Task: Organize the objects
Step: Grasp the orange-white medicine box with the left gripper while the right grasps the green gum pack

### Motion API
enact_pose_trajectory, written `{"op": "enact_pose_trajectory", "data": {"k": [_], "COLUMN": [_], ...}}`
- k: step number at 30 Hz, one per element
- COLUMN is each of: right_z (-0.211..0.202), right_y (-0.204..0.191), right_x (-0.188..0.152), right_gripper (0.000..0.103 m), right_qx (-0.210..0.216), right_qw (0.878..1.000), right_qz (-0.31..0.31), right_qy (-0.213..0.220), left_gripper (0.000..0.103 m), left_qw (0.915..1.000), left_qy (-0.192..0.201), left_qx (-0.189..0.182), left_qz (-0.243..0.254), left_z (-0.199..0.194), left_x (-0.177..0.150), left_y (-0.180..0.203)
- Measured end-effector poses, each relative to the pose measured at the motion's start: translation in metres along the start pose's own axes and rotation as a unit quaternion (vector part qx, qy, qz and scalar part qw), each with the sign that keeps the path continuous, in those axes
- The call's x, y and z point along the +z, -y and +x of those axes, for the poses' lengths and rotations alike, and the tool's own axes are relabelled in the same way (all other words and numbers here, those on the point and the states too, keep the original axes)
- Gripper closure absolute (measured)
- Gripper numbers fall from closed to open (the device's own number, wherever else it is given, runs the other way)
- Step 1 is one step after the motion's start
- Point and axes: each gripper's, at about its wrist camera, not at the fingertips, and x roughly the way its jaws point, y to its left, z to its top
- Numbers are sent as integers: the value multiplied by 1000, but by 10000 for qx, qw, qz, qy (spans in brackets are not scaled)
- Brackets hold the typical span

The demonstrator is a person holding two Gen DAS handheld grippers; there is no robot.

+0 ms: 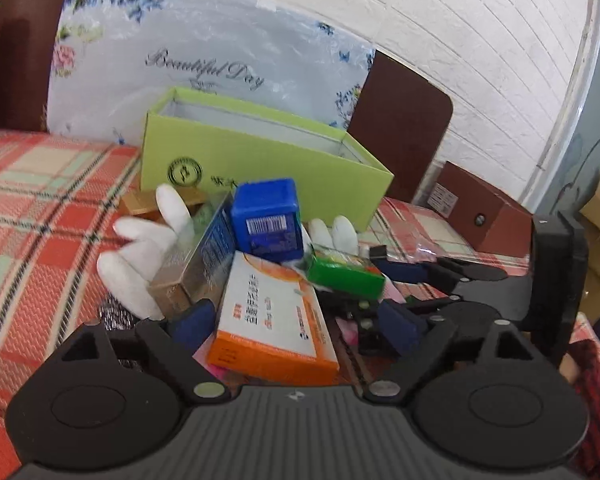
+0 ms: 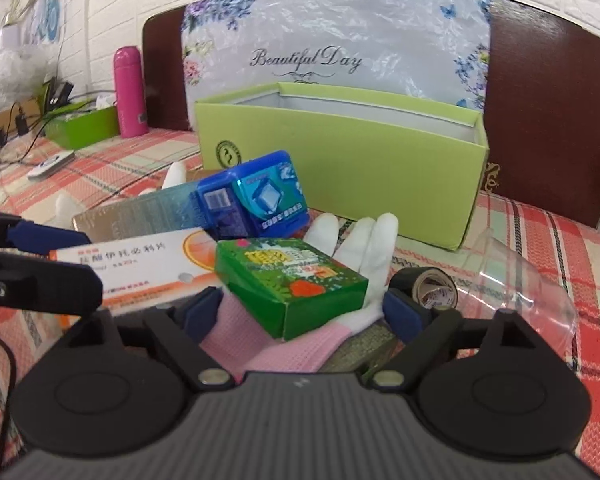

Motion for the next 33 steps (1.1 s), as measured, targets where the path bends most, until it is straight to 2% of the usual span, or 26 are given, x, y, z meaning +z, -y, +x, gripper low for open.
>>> {"op": "enact_pose_trajectory", "data": {"k": [4, 8, 9, 11, 12, 13, 18, 21, 23, 25, 29, 30, 31, 32, 33], "right_z": [-12, -16, -16, -16, -16, -16, -21, -21, -21, -19, -3, 3, 10, 13, 13], "right_y": [19, 27, 26, 22, 20, 18, 6, 4, 2, 3, 11, 14, 16, 19, 21], "right_x": [4, 5, 5, 5, 6, 6, 8, 8, 8, 8, 10, 10, 10, 9, 9], "right_gripper": [59, 62, 62, 55, 45, 39, 38, 47, 47, 34, 28, 21, 19, 20, 28], "right_qx": [199, 329, 340, 301, 268, 242, 121, 73, 120, 153, 209, 300, 370, 438, 527], "right_qw": [9983, 9968, 9971, 9977, 9979, 9979, 9974, 9974, 9976, 9977, 9985, 9987, 9986, 9979, 9970], "right_qz": [540, 690, 633, 515, 473, 423, 127, 58, 45, 76, 160, 233, 304, 417, 525], "right_qy": [135, 230, 247, 316, 360, 419, 692, 715, 675, 656, 479, 353, 241, 228, 233], "left_gripper": [11, 11, 11, 12, 16, 32, 31, 29, 31, 31, 32, 32, 33, 33, 33], "left_qw": [9999, 9992, 9988, 9975, 9968, 9959, 9930, 9925, 9928, 9937, 9946, 9943, 9940, 9938, 9939], "left_qy": [79, 82, 87, 79, 23, -58, -101, -176, -281, -317, -274, -270, -272, -268, -258], "left_qx": [72, 344, 369, 466, 533, 604, 805, 891, 900, 860, 843, 861, 870, 878, 874], "left_qz": [-25, 205, 304, 518, 589, 678, 856, 822, 744, 647, 534, 560, 601, 630, 627], "left_z": [-7, 2, 4, 11, 15, 19, 27, 36, 43, 46, 46, 46, 47, 47, 47], "left_x": [-7, -7, -7, -9, -9, -10, -11, -8, -7, -6, -6, -7, -7, -7, -8], "left_y": [0, 11, 15, 19, 20, 22, 28, 30, 29, 26, 25, 25, 26, 26, 26]}}
